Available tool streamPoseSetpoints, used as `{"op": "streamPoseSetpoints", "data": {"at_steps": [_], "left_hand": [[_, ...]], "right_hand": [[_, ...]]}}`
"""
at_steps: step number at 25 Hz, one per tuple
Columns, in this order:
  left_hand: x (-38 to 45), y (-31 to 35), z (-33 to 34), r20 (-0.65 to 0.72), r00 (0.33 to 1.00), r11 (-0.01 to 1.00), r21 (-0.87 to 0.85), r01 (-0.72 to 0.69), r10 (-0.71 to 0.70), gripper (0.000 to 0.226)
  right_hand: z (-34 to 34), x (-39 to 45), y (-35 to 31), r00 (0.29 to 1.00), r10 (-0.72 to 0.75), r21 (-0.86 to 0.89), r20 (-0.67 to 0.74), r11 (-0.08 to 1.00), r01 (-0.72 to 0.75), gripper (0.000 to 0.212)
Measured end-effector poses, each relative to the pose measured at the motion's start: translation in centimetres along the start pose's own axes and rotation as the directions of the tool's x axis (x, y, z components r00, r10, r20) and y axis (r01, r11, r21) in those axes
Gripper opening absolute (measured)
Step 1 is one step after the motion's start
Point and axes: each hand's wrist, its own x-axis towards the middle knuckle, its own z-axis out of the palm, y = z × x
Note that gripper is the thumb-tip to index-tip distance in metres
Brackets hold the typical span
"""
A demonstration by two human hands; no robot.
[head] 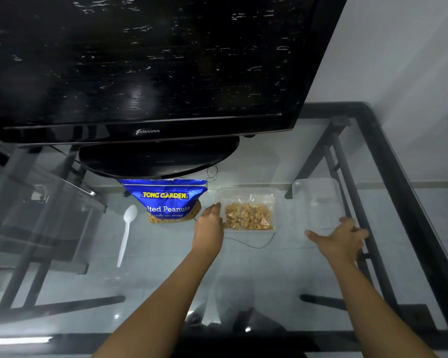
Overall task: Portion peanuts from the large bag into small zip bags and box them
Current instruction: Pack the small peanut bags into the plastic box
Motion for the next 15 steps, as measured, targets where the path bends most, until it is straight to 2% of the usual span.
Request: {"op": "streamPoseSetpoints", "data": {"at_steps": [2,4,6,7,8,11,13,15], "left_hand": [[-0.2,0.0,0.0,-0.004,1.0,1.0,-0.023,0.001,-0.001,0.045],[-0.7,0.0,-0.1,-0.063,0.998,0.999,-0.033,-0.007,0.005,0.045],[-1.2,0.0,-0.3,-0.196,0.98,0.996,-0.066,-0.059,0.045,0.039],[-1.4,0.1,-0.4,-0.254,0.965,0.988,-0.123,-0.096,0.063,0.035],[-1.7,0.3,-0.7,-0.275,0.96,0.967,-0.224,-0.123,0.058,0.031],[-2.3,1.4,-1.9,-0.164,0.986,0.827,-0.558,-0.074,-0.023,0.033],[-2.6,1.8,-2.3,-0.127,0.991,0.787,-0.615,-0.054,-0.032,0.029],[-2.6,1.6,-2.4,-0.119,0.99,0.801,-0.599,-0.016,-0.07,0.037]], "right_hand": [[-0.6,-0.1,-0.6,0.99,-0.061,0.316,-0.129,0.944,0.1,0.07],[-1.4,-0.4,-1.5,0.969,-0.046,0.605,-0.241,0.774,0.187,0.061],[-2.2,-1.0,-2.4,0.979,0.004,0.82,-0.204,0.546,0.169,0.059],[-2.6,-1.4,-2.9,0.988,-0.014,0.862,-0.153,0.486,0.141,0.055],[-2.7,-1.7,-3.3,0.992,-0.075,0.86,-0.099,0.495,0.124,0.05],[-1.5,-3.0,-4.5,0.945,-0.314,0.707,0.093,0.689,0.16,0.038],[0.2,-3.7,-4.9,0.923,-0.36,0.637,0.137,0.745,0.196,0.036],[1.7,-3.9,-5.4,0.915,-0.367,0.613,0.168,0.766,0.195,0.037]]}}
